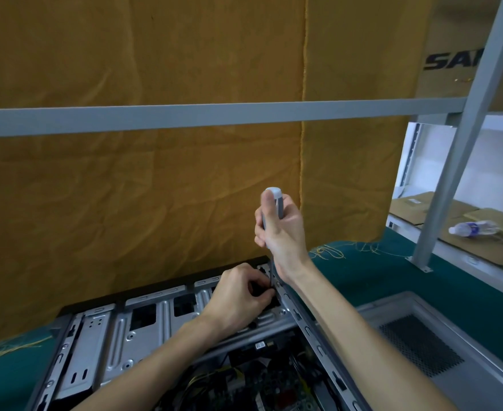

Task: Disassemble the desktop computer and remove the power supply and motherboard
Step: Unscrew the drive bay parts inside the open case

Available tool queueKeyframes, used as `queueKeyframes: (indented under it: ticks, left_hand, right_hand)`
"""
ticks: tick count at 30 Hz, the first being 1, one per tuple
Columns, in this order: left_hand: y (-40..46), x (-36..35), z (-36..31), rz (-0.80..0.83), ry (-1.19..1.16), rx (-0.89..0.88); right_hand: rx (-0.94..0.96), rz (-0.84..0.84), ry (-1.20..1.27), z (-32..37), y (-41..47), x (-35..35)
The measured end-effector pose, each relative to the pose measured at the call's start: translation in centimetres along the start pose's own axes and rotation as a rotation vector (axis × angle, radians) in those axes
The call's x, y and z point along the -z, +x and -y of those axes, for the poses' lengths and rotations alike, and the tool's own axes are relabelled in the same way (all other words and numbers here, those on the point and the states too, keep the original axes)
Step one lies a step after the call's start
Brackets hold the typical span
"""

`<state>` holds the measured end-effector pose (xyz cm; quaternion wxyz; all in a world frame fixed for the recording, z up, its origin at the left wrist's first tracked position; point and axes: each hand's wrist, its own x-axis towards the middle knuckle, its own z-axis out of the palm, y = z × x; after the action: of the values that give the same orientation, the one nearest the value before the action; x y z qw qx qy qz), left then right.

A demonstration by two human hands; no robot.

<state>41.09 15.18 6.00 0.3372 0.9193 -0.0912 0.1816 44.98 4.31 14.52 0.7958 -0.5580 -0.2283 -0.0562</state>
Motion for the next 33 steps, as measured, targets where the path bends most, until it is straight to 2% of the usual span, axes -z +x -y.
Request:
queueKeyframes:
  ticks: [4,7,13,18,20,24,27,30,33]
  left_hand:
    - [0.0,0.0,0.1,0.002,0.0,0.005]
    - [0.1,-0.1,0.1,0.005,-0.006,0.007]
    - [0.0,0.0,0.1,0.016,-0.015,0.021]
    - [0.0,0.1,0.1,0.015,-0.012,0.018]
    - [0.0,0.1,0.0,0.011,-0.015,0.017]
    - [-0.1,0.1,0.0,0.016,-0.028,0.014]
    - [-0.1,0.1,-0.1,0.01,-0.012,0.005]
    - [-0.2,0.2,-0.5,0.008,-0.022,0.011]
    - [-0.1,0.4,-1.0,-0.111,-0.113,0.047]
  right_hand:
    - [-0.045,-0.055,0.017,-0.2,0.2,0.9]
    - [-0.136,-0.01,0.145,-0.2,0.4,1.0]
    - [-0.118,0.02,0.097,-0.3,0.2,0.8]
    - [-0.283,0.065,0.153,-0.5,0.7,1.0]
    - [-0.228,0.116,0.134,-0.2,0.6,1.2]
    - [-0.01,0.152,0.001,1.4,1.1,1.7]
    - [0.155,0.126,-0.408,2.3,1.6,2.3]
    - [0.033,0.232,-0.66,1.1,0.1,4.1]
    - [-0.103,0.244,-0.759,-0.6,-2.0,6.6]
